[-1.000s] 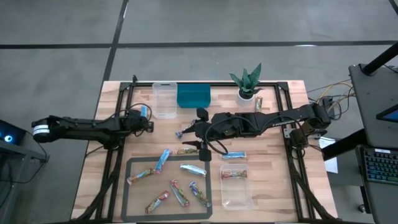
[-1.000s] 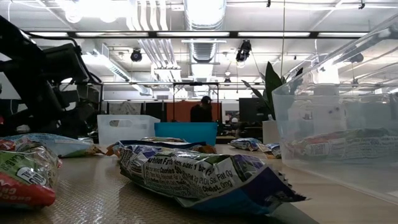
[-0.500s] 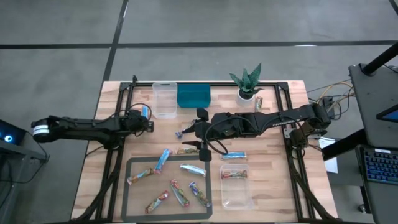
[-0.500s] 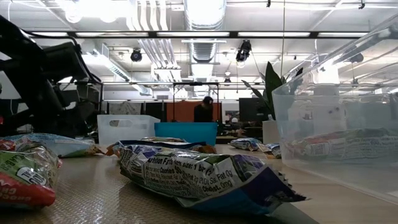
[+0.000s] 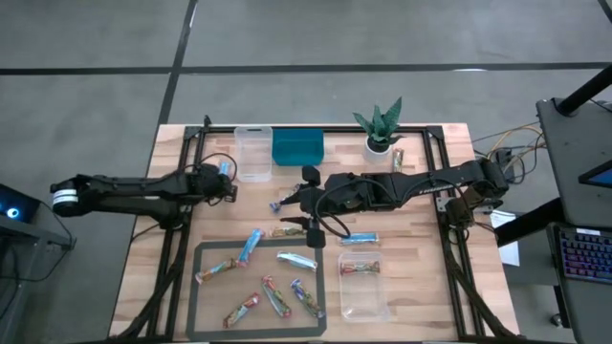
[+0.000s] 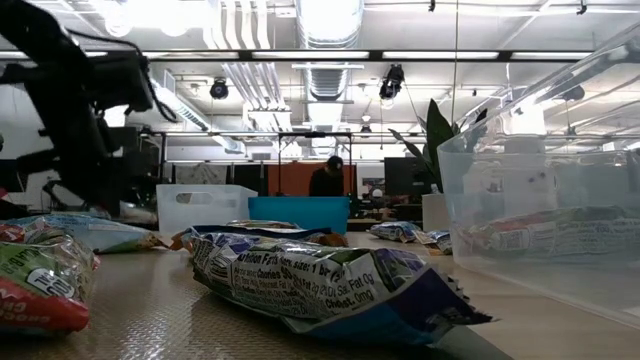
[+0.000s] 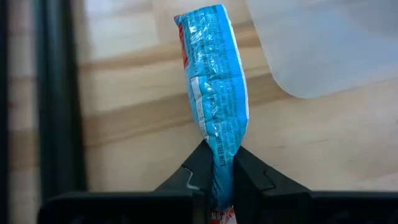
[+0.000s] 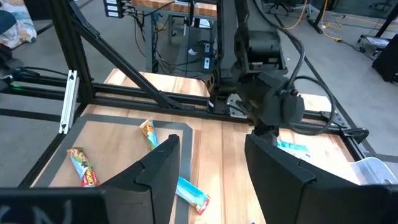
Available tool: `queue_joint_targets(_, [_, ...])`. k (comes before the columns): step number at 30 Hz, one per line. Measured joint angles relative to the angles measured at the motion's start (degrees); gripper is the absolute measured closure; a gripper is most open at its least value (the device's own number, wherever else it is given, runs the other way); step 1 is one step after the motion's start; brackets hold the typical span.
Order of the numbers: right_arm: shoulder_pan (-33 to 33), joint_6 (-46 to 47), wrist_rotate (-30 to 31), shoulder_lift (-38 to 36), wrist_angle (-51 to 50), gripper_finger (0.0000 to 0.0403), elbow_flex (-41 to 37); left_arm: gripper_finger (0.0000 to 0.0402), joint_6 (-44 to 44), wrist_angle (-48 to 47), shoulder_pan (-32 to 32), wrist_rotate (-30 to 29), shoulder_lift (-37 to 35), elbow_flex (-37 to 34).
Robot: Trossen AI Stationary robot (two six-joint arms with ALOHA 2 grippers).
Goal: Pick and place Granola Bars by type
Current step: Put the red granola bar into the bottom transparent bin
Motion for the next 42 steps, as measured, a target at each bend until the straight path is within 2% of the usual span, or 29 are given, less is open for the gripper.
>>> queue_joint_targets(12, [-0.17,0.02,1.51,0.00,-0.21,0.0232,0.00,0.0388,5.14,-13.75,0.00,-7.07,-0.06,16.57])
queue_joint_targets(22, [-0.15,0.30,2.71,-0.80,-2.00,0.0232,2.22,0.0389,18.27,-14.50,-0.28,-7.34,-0.06,30.93])
queue_joint_targets(27, [-0.13,1.87,2.97,-0.98,-9.24,0.0232,7.65,0.0389,25.50,-13.70,-1.18,-5.04,-0.06,37.08])
queue_joint_targets(31, [-0.07,1.76,6.67,-1.14,-14.54,0.0232,11.91,0.0389,28.95,-11.66,-2.27,-3.27,-0.06,40.36])
queue_joint_targets(34, [-0.09,1.77,7.27,-1.20,-17.94,0.0227,14.93,0.0389,31.20,-9.33,-3.10,-1.82,-0.08,42.11])
queue_joint_targets(42, [0.15,2.74,7.17,-1.85,-25.62,0.0167,22.17,0.0389,38.15,2.08,-5.61,7.30,-0.15,43.43])
